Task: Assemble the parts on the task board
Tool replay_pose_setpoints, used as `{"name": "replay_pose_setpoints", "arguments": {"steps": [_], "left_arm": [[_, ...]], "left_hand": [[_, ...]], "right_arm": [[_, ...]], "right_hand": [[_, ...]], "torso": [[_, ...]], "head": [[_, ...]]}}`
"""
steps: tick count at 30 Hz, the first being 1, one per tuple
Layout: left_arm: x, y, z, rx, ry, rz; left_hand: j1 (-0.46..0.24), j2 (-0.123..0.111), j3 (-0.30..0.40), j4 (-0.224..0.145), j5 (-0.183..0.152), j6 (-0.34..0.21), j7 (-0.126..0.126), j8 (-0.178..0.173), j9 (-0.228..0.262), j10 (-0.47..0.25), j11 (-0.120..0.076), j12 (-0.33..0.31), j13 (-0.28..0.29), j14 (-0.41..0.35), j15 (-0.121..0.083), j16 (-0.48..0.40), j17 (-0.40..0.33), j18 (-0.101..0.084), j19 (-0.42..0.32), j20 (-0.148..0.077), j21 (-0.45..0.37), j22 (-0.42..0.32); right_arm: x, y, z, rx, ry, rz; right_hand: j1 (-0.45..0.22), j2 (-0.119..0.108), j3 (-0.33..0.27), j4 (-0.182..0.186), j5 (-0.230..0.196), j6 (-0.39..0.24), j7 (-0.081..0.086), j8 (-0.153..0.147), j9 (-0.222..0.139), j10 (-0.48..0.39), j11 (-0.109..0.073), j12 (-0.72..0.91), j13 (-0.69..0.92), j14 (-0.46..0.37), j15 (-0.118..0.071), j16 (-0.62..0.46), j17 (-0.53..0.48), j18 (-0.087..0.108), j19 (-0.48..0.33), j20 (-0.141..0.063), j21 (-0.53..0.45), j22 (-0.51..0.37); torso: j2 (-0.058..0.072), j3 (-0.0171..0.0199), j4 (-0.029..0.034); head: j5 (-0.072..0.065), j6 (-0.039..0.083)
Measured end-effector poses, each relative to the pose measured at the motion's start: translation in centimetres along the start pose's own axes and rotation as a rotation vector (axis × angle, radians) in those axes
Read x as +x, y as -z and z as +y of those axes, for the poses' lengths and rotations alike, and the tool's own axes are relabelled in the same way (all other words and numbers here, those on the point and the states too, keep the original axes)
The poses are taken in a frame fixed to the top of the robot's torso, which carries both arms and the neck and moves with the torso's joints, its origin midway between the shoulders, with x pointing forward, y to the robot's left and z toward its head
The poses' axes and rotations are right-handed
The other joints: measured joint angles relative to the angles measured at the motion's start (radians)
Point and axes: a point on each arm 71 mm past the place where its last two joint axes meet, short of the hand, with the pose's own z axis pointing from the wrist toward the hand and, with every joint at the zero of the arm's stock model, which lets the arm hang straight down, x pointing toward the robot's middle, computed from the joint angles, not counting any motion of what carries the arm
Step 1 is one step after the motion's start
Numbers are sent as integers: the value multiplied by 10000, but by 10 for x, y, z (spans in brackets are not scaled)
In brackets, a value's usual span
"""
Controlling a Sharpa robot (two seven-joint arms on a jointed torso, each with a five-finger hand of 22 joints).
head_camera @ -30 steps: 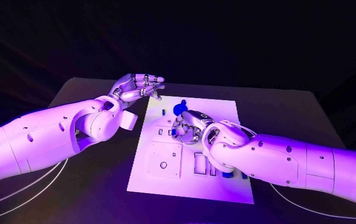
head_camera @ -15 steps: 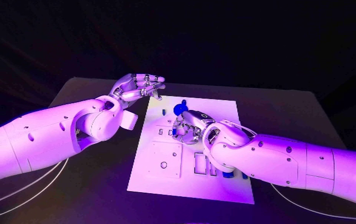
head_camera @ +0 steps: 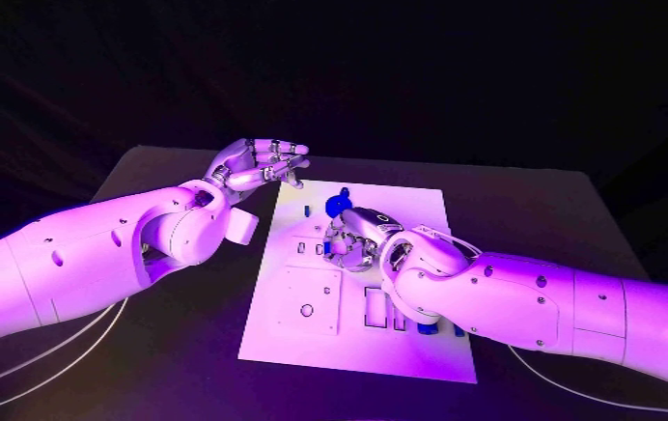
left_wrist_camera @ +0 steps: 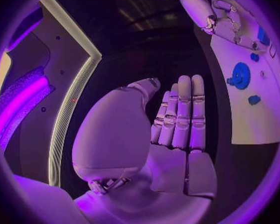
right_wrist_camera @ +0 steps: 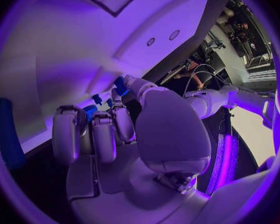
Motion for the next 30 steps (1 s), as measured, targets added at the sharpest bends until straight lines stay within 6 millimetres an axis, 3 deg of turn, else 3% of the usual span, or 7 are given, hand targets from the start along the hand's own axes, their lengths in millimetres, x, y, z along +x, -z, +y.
{"name": "replay_pose_setpoints", "arguments": {"steps": [6, 15, 18, 20, 23, 26, 30], "left_arm": [[0, 0, 0, -3, -3, 0], [-1, 0, 0, -7, -7, -2], [-1, 0, 0, -13, -18, -7], [-1, 0, 1, -22, -31, -14], [-2, 0, 1, -43, -69, -28], [-3, -1, 1, -76, -117, -35], [-4, -1, 3, -215, -257, 10]], "left_hand": [[0, 0, 0, 0, 0, 0, 0, 0, -1, 0, 0, 0, -1, 0, 0, 0, 0, 1, 0, 0, 0, -1], [0, 0, 0, 0, 0, 0, 0, 0, -2, 0, 0, 0, -1, 0, 0, 0, 0, 1, 0, 0, 0, -2], [0, 0, 0, 0, 0, 0, 0, 0, -2, 0, 0, 0, 7, 0, 0, 0, 0, 0, 0, 0, 0, -2], [-12, 8, 0, 0, 0, 0, 0, 0, -2, 0, 0, 0, 9, 0, 0, 0, 0, 0, 0, 0, 0, -2], [-81, 0, 0, 0, 0, 0, 0, 0, -2, 0, 0, 0, 8, 0, 0, 0, 0, -1, 0, 0, 2, -2], [-81, 0, 0, 0, 0, 0, 0, 0, -2, -8, 9, 0, 8, 0, 0, 34, 3, 0, -27, 27, 47, 2], [-542, -75, -183, 183, 0, -107, -14, -64, 0, 2, -2, 25, 83, 144, -3, 294, 121, 0, -27, 27, 117, 15]], "right_arm": [[0, 0, 0, -8, 5, 12], [0, 0, 0, -26, -5, 20], [0, 1, -1, -48, -23, 11], [0, 2, 0, -82, -48, -2], [-1, 5, 0, -142, -106, -44], [-3, 9, 0, -209, -180, -103], [-12, 15, 1, -373, -298, -328]], "right_hand": [[-41, -117, 0, 0, 0, -141, 67, -57, -44, -195, 21, -176, -51, -14, 28, 0, -1, 1, -36, 36, -77, -1], [-215, -481, -214, -35, 0, -656, 170, -350, -178, -676, 156, -643, -558, 2, 154, -87, -2, 1, -184, 110, -305, -2], [-249, -514, -1118, 102, 14, -1034, 284, -604, -278, -831, 267, -727, -715, 0, 254, -116, -2, 0, -251, 177, -379, -2], [320, -232, -2527, 444, 75, -1242, 383, -829, -354, -908, 343, -727, -784, 0, 362, -116, -3, 1, -269, 265, -435, -2], [833, -34, -3586, 1028, 75, -1254, 394, -965, -393, -907, 343, -727, -824, -1, 361, -116, -3, 1, -247, 287, -435, -2], [845, -21, -3699, 1135, 76, -1254, 395, -967, -393, -907, 343, -727, -825, -1, 361, -116, -3, 1, -247, 287, -435, -2], [1345, 53, -4076, 1598, 75, -1254, 395, -1006, -393, -907, 343, -727, -805, -1, 361, -116, -3, 2, -247, 287, -435, 1]], "torso": [[0, 0, 0], [0, 2, 0], [0, 2, 2], [0, 3, 6], [-1, 6, 7], [-5, 7, 6], [-20, 7, -12]], "head": [[-11, -7], [-10, -1], [-9, 5], [-8, 7], [-8, 9], [-4, 9], [-1, 20]]}}
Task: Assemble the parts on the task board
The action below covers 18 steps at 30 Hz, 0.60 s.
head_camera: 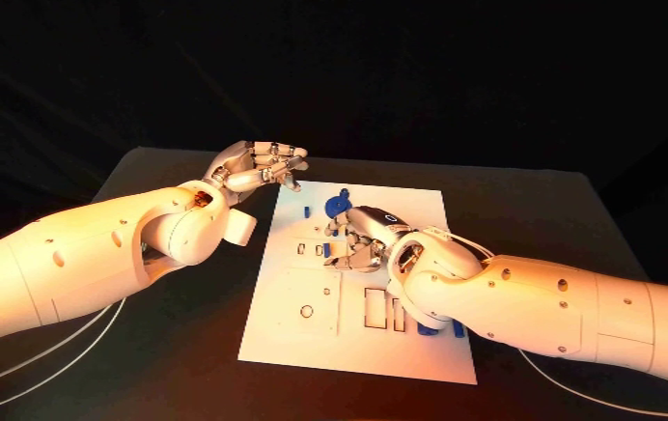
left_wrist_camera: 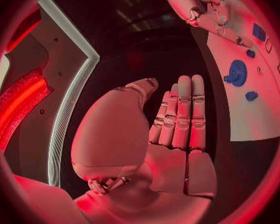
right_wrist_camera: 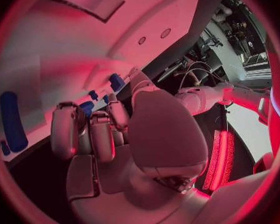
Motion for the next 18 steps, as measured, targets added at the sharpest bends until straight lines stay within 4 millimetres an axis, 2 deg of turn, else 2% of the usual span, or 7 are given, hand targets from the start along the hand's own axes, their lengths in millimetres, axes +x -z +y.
{"name": "replay_pose_setpoints", "arguments": {"steps": [2, 5, 8, 10, 12, 15, 18], "left_arm": [[-1, 0, 1, -135, -160, 77], [0, -1, 3, -386, -501, 243], [1, -1, 6, -712, -884, 402], [1, -2, 9, -1059, -1245, 539], [2, -1, 12, -1494, -1674, 695], [3, -1, 17, -2127, -2306, 951], [6, -3, 20, -2863, -3083, 1274]], "left_hand": [[-372, -52, -270, 263, 0, -92, -9, -20, 47, 102, -94, 330, 192, 194, -39, 383, 216, -1, 151, 9, 63, -3], [-634, 117, -718, 347, 0, 41, -139, 473, 290, 207, -248, 1509, 999, 663, -202, 1811, 1224, 0, 708, -152, 513, 163], [-787, 221, -1115, 333, 0, 1, -307, 1287, 708, -500, -442, 3847, 2748, 1601, -373, 4359, 3572, -2, 1030, -313, 1297, 576], [-1548, 525, -1393, 363, 0, 116, -512, 2189, 1253, -889, -620, 6069, 4299, 2579, -499, 5886, 5245, 10, 1253, -468, 2048, 990], [-2110, 646, -1578, 412, 0, 15, -615, 2768, 1639, -1261, -682, 7318, 5143, 2891, -557, 6399, 5807, 88, 1263, -511, 2475, 1294], [-2863, 818, -1980, 426, 0, 30, -815, 3667, 2284, -940, -897, 9041, 6556, 3431, -741, 7003, 6489, 81, 1909, -670, 3496, 2702], [-2867, 823, -2123, 439, 0, 59, -981, 4292, 2793, -230, -1034, 10236, 7853, 3649, -890, 7323, 6546, -160, 2408, -788, 4154, 3729]], "right_arm": [[-10, 3, 1, -128, -63, -208], [-27, 10, -1, -306, -201, -527], [-43, 17, -7, -385, -398, -795], [-56, 24, -13, -365, -630, -964], [-70, 32, -20, -253, -919, -1129], [-86, 41, -31, 38, -1358, -1348], [-101, 49, -43, 399, -1868, -1538]], "right_hand": [[86, 86, 23, 40, 0, 26, -17, 0, 0, 0, 0, 59, 33, 0, 0, 0, -1, 0, 0, 0, 0, 4], [266, 187, 83, 87, 0, 278, -56, 86, 39, 51, -50, 119, 111, 0, 0, 0, -1, 0, 0, 0, -60, 4], [342, 263, 179, 51, 0, 352, -129, 139, 74, 56, -55, 155, 135, 0, 0, -22, -1, -1, 0, 0, -160, 4], [386, 307, 218, 36, 0, 387, -95, 163, 74, 56, -55, 155, 126, 0, 0, -43, -1, -1, -26, -26, -239, 4], [395, 316, 219, 35, 0, 387, -96, 163, 73, 56, -55, 154, 105, 0, 0, -42, -2, -2, -57, -57, -263, 4], [395, 316, 284, 45, 0, 387, -96, 162, 73, 56, -55, 155, 102, 0, -1, -42, -2, -1, -57, -57, -263, 3], [433, 355, 284, 45, 0, 388, -96, 162, 75, 56, -54, 154, 102, 0, -1, -42, -2, -2, -57, -57, -263, 3]], "torso": [[-5, 6, -8], [-16, 12, -14], [-40, 25, -16], [-61, 30, -17], [-86, 37, -18], [-136, 55, -30], [-190, 78, -41]], "head": [[-2, 5], [-10, 8], [-5, 9], [11, -2], [19, -24], [44, -35], [85, -63]]}}
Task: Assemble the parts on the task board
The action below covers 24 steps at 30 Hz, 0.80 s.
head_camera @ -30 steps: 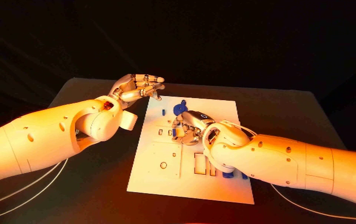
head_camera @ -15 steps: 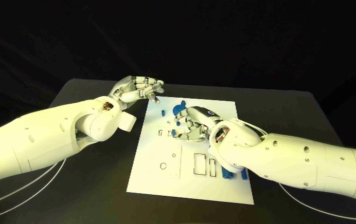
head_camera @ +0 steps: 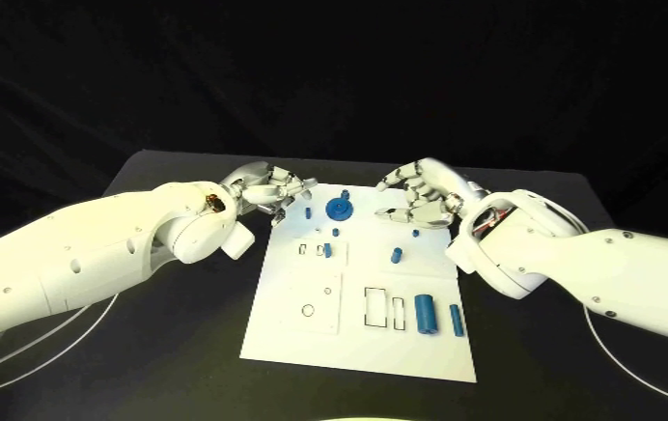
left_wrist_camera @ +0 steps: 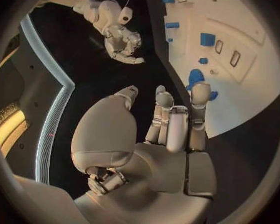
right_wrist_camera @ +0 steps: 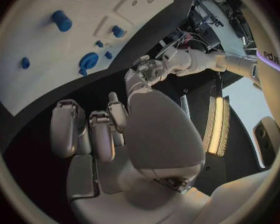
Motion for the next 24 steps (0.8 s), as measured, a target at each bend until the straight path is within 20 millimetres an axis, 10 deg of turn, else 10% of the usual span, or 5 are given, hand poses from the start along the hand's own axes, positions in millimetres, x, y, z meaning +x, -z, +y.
{"name": "replay_pose_setpoints", "arguments": {"steps": [5, 24], "left_arm": [[7, -11, -6, -1172, -1409, 603], [33, -43, -16, -4058, -5165, 1649]], "left_hand": [[-151, 13, -309, 27, -14, -39, -134, 632, 659, 429, -160, 684, 781, 37, -38, 159, 1, 0, 337, -130, 506, 821], [-237, 54, -318, 13, -35, -112, -203, 736, 848, 429, -159, 639, 671, 71, -73, 158, -1, 0, 336, -130, 579, 996]], "right_arm": [[-28, 7, -16, 646, -623, -453], [-47, 6, -38, 1474, -1353, -815]], "right_hand": [[0, 0, 0, 0, 0, 0, 0, -1, 7, 0, 0, 0, 0, 0, 0, 0, 0, 0, 0, 0, 0, -1], [0, 0, 27, -27, 0, 0, -1, -2, 5, 0, 1, -1, -37, 0, -1, -37, -1, 0, -36, 37, -51, -3]], "torso": [[-93, 26, -6], [-190, 74, -12]], "head": [[38, -36], [111, -79]]}}
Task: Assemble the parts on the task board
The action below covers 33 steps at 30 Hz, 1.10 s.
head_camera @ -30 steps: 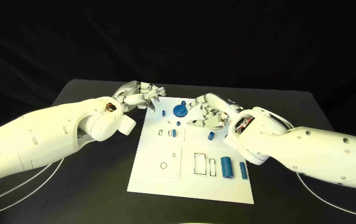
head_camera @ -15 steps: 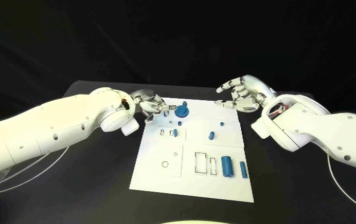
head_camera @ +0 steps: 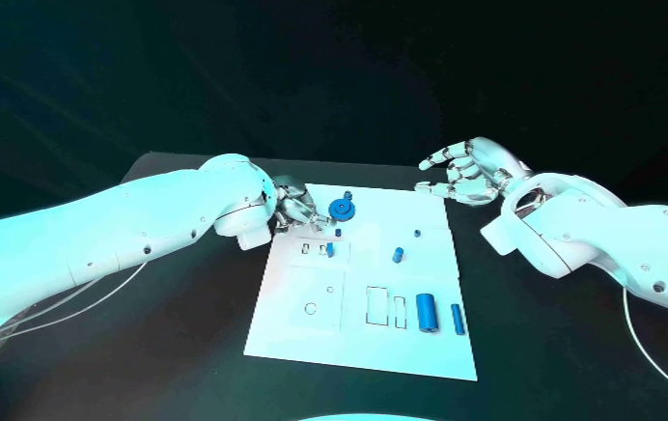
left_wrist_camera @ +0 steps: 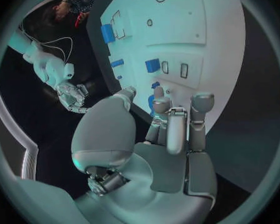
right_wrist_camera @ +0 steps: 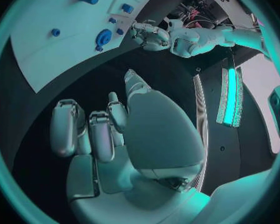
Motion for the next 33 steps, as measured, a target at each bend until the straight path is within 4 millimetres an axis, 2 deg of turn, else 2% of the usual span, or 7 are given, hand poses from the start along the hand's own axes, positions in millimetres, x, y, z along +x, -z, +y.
{"name": "replay_pose_setpoints", "arguments": {"steps": [4, 7, 19, 33], "left_arm": [[3, -3, -3, -219, -271, 146], [5, -5, -5, -325, -425, 269], [15, -15, -10, -644, -834, 732], [20, -19, -13, -713, -1022, 1070]], "left_hand": [[0, 0, 0, 0, 0, 0, 0, 0, 3, -80, -2, 0, -48, 0, 0, 21, -1, 0, 36, -35, 0, 10], [0, 0, 0, 0, 0, 0, 1, 0, 10, -137, -16, -68, -138, 0, 0, 37, -1, -157, 35, -36, 37, 40], [-39, 40, 1, 0, 0, -73, 4, 0, 48, -222, -3, -119, -248, -1, 0, 37, -2, -155, 72, 1, 76, 107], [54, 132, 1, 0, 0, -144, 3, -1, 111, -258, 34, -162, -266, -2, 0, 72, -3, -154, 71, 1, 116, 176]], "right_arm": [[-1, -1, -1, 56, -24, -9], [-1, -1, -2, 97, -35, -13], [-2, -3, -3, 161, -48, 11], [-1, -4, -4, 205, -46, 54]], "right_hand": [[0, 0, 0, 0, 0, 0, 0, 0, 0, 0, 0, 0, 0, 0, 0, 0, 0, 0, 0, 0, 0, 0], [0, 0, 0, 0, 0, 0, 0, 0, -1, 0, 0, 0, 0, 0, 0, 0, 0, 0, 0, 0, 0, -1], [0, 0, 28, 28, 0, 0, 0, -1, -2, 0, 0, -1, -49, 0, 0, 0, 7, 0, 0, 0, 1, -2], [-1, 0, 28, 29, 0, -1, 0, -2, -4, -29, -28, -41, -76, 0, 0, 0, 5, 0, -5, -6, -34, -3]], "torso": [[12, -7, 0], [19, -16, 0], [20, -30, -2], [27, -17, 6]], "head": [[-9, -12], [-15, -21], [-28, -74], [-42, -127]]}}
